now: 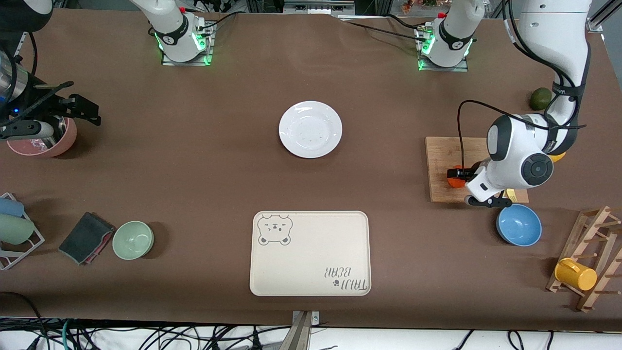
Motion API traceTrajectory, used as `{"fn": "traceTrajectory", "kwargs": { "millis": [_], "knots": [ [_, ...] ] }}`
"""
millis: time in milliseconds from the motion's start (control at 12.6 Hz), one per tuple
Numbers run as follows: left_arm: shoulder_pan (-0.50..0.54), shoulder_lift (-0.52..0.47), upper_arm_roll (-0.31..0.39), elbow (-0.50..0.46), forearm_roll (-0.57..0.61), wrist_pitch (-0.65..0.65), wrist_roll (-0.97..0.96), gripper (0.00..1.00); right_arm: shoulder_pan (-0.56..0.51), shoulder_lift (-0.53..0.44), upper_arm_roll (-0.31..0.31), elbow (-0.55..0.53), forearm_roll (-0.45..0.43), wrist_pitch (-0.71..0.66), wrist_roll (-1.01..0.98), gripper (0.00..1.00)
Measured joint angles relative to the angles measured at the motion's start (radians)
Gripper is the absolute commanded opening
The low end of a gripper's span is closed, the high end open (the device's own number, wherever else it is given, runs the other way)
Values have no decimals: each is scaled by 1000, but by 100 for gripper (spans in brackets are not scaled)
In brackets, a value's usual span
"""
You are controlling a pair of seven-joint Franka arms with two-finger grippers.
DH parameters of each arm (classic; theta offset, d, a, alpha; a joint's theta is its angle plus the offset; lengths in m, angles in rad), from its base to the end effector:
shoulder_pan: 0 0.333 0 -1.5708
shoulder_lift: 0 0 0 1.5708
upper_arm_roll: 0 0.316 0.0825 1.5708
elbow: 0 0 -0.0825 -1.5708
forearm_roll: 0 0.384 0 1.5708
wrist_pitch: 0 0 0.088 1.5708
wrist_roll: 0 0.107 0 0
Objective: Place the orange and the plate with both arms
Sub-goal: 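Close the left gripper around the orange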
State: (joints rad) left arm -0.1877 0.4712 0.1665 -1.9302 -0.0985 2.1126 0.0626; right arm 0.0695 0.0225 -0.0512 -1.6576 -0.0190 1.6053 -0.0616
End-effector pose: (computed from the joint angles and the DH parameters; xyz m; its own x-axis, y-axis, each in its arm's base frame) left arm 0.5912 -0.0195 0.2250 0.9606 -0.0284 -0.2765 -0.0269 -0.9996 0.0090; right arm 0.5600 0.0086 0.5739 0.9939 0.0803 -0.0758 0.0817 -0.9965 0.0154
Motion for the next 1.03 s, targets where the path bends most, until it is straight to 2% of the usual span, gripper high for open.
{"fn": "traceTrajectory", "kwargs": {
  "millis": [1032],
  "knots": [
    [0,39,-1,1,-2,13,-24,100,0,0,0,0,0,0,0,100]
  ]
}}
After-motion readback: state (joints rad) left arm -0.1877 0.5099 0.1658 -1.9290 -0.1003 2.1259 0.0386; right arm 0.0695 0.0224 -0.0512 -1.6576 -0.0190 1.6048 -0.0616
